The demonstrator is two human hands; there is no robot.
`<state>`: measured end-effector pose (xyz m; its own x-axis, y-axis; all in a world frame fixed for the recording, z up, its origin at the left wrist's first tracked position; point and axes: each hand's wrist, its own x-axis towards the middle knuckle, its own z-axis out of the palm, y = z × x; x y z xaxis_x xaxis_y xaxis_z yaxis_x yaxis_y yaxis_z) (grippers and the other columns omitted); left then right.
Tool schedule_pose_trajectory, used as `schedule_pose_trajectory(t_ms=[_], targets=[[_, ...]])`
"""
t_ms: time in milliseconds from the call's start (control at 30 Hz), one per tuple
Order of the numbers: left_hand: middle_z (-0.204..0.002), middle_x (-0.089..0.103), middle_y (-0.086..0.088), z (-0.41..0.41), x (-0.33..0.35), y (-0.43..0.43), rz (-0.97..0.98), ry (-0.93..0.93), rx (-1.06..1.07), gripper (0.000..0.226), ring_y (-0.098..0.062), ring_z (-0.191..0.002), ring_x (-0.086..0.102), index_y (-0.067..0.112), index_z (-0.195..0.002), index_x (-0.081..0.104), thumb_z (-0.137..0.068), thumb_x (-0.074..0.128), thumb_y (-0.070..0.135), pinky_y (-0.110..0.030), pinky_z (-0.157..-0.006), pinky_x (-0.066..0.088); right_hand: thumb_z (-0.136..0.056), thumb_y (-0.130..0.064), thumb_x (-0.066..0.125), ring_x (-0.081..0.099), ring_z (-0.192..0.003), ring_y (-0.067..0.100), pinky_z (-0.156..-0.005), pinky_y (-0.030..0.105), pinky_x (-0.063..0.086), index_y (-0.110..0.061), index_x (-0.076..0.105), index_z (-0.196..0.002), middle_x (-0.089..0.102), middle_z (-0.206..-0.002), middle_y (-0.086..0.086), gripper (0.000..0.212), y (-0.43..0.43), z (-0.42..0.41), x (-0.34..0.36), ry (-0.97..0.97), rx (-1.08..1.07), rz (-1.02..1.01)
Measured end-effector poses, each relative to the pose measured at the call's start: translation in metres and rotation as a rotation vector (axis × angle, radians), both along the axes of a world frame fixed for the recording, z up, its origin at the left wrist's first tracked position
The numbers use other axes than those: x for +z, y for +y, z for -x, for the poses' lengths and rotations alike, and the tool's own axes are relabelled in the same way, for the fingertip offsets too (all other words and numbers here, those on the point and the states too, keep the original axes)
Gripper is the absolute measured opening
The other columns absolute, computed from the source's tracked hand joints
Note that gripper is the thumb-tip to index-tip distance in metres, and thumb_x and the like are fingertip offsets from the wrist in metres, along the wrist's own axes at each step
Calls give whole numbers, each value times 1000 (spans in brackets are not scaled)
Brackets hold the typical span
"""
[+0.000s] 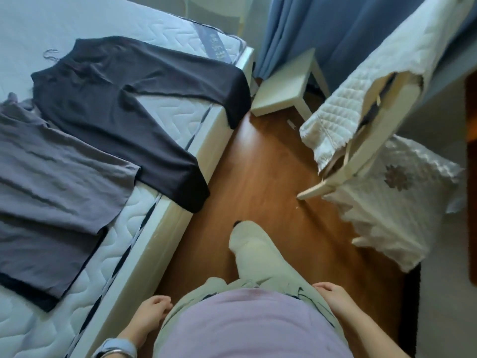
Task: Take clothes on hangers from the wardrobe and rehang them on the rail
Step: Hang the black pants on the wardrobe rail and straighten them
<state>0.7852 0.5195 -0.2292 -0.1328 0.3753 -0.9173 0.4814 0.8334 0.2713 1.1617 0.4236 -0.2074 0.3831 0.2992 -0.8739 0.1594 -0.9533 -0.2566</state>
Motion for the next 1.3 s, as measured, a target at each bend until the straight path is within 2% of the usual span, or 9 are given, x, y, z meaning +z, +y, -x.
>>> schedule_pose_trajectory(t_ms=[67, 133, 267, 467, 600, 667, 767, 1000, 1300], targets=[[-72, 56, -6, -19, 4, 34, -31, -8, 41, 22, -19, -65, 46, 14, -68, 56, -88, 51, 9, -28, -60, 35, -91, -16, 51, 56, -82, 18, -65, 26, 41, -3, 63, -112, 62, -93, 6, 26, 53, -23, 3, 3, 37, -9], [-83, 66, -8, -35, 9, 69, -75, -15, 128, 9, -22, -74, 58, 13, -86, 63, -88, 54, 14, -32, -70, 45, -93, -15, 49, 55, -66, 17, -56, 26, 38, -3, 60, -109, 61, -81, 7, 23, 108, -43, 7, 16, 15, -30], [-99, 67, -10, -49, 19, 130, -143, -46, 257, 15, -26, -92, 64, 12, -103, 60, -90, 53, 15, -39, -87, 49, -95, -17, 45, 58, -73, 21, -59, 26, 40, -9, 58, -104, 61, -82, 7, 17, 217, -66, 16, 14, 55, -90], [-105, 61, -17, -48, 7, 201, -78, -43, 449, 15, -25, -85, 57, 4, -104, 57, -92, 50, 10, -36, -84, 45, -96, -21, 45, 61, -85, 23, -73, 32, 46, -14, 57, -102, 63, -92, 9, 15, 349, -67, 9, 60, 106, -129], [-81, 57, -14, -45, -2, 247, -10, -46, 475, 21, -20, -66, 50, -7, -102, 58, -93, 47, 9, -50, -102, 39, -95, -19, 46, 60, -76, 21, -61, 27, 43, -11, 59, -97, 64, -86, 9, 15, 405, -56, 7, 24, 162, -36], [-82, 57, -13, -47, 0, 278, -29, -27, 470, 17, -17, -63, 48, -6, -96, 59, -92, 48, 6, -49, -95, 44, -94, -16, 48, 60, -68, 20, -58, 25, 42, -8, 62, -98, 65, -79, 8, 17, 432, -54, 7, 0, 218, -66], [-86, 60, -11, -45, 9, 332, -139, -3, 453, 14, -19, -75, 54, 1, -96, 61, -92, 48, 7, -29, -66, 46, -94, -13, 46, 63, -72, 22, -60, 27, 43, -11, 62, -97, 66, -82, 9, 16, 485, -59, 12, -31, 233, -95], [-109, 60, -8, -52, 38, 427, -299, -7, 539, 26, -19, -96, 57, 8, -117, 56, -94, 46, 14, -27, -83, 36, -95, -14, 44, 59, -67, 19, -55, 23, 39, -9, 60, -99, 64, -81, 8, 17, 603, -53, 15, -12, 434, 3], [-110, 61, -5, -67, 20, 504, -184, 37, 779, 26, -21, -104, 57, 10, -117, 56, -94, 47, 17, -28, -89, 37, -92, -7, 44, 57, -64, 16, -43, 7, 44, -2, 63, -104, 62, -77, 8, 23, 813, 10, 4, 36, 1021, -3]])
